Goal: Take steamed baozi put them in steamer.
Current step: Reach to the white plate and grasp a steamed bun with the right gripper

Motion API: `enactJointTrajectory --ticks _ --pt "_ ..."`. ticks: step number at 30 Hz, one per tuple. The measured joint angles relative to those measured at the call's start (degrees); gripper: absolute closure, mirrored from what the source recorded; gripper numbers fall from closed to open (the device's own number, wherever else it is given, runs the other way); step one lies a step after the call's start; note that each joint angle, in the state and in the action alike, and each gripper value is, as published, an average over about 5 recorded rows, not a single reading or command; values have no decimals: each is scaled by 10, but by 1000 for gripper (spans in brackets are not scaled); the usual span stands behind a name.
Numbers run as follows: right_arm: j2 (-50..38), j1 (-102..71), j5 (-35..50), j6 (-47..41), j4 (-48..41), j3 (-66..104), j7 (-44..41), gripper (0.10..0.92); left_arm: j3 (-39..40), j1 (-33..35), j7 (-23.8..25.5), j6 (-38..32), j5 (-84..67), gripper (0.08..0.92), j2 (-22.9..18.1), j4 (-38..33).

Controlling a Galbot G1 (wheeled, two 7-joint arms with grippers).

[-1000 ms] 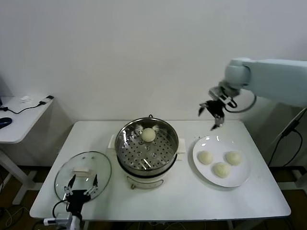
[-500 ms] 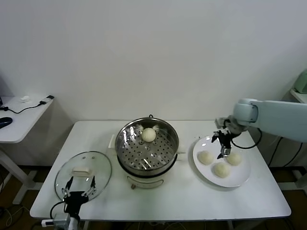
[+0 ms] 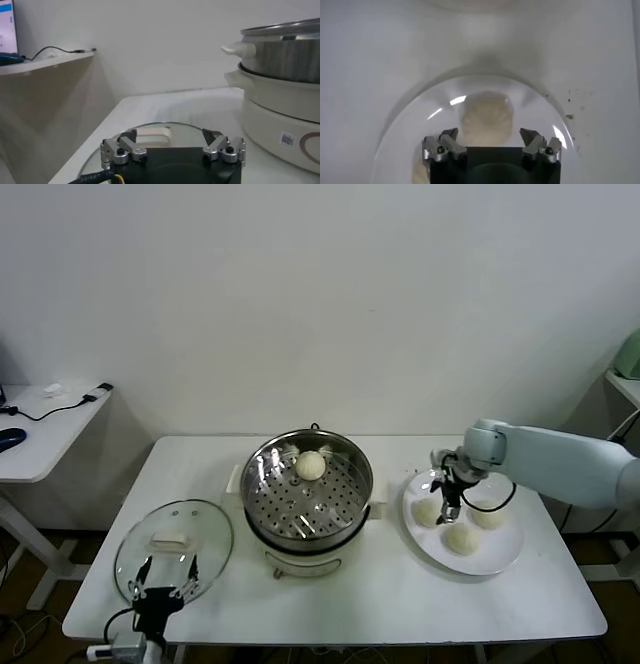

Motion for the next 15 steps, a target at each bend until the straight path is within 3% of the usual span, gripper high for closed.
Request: enactJointTrajectory --ticks 4,10,15 --pt "7 -15 -7 -4 -14 15 2 235 -1 0 0 0 1 177 0 0" --pt "5 -18 -9 -6 -16 22 -2 349 -2 1 -1 0 1 177 1 -4" --pt "-3 12 2 -2 4 8 -15 378 -3 4 -1 1 1 177 1 -10"
